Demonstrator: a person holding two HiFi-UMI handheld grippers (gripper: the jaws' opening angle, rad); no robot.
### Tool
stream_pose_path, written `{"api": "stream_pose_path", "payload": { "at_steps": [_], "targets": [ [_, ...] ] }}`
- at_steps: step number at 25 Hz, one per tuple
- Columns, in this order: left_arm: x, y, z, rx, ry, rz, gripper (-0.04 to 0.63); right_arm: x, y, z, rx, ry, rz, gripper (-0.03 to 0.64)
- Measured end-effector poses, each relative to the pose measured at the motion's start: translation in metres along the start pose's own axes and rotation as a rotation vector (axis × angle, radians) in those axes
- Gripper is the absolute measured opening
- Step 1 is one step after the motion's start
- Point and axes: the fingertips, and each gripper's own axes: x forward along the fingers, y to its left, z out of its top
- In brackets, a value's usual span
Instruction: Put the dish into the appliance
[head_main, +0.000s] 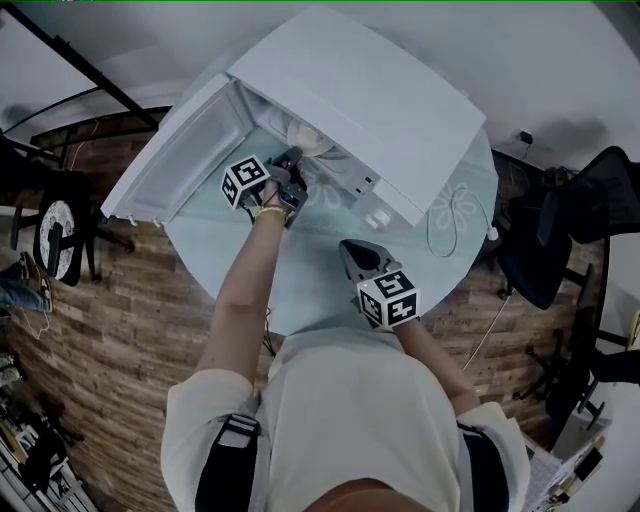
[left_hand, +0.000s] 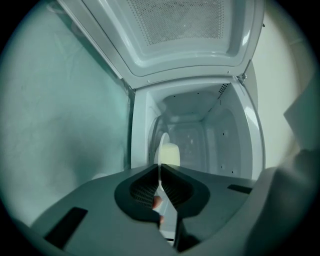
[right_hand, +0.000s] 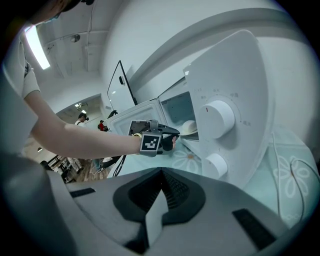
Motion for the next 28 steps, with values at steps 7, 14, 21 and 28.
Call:
{"api": "stream_pose_path", "payload": {
  "at_steps": [7, 14, 21, 28],
  "targets": [
    [0.01, 0.001, 0.003, 0.001, 0.005, 0.026, 0.026, 0.001, -0.005, -0.002, 0.009, 0.004, -0.008, 0.006],
    [0.011, -0.002, 0.009, 0.007, -0.001, 0.046, 0.026, 0.004, 0.001, 0.0, 0.003, 0.006, 0.002, 0.006],
    [0.009, -0.003, 0.006, 0.035, 0.003, 0.053, 0.068, 0.004, 0.001, -0.002, -0.003, 0.007, 0.004, 0.006],
    [0.005, -0.002, 0.0, 0.026, 0.015, 0.047, 0.097, 0.003, 0.004, -0.002, -0.01, 0.002, 0.009, 0.006]
  ]
}}
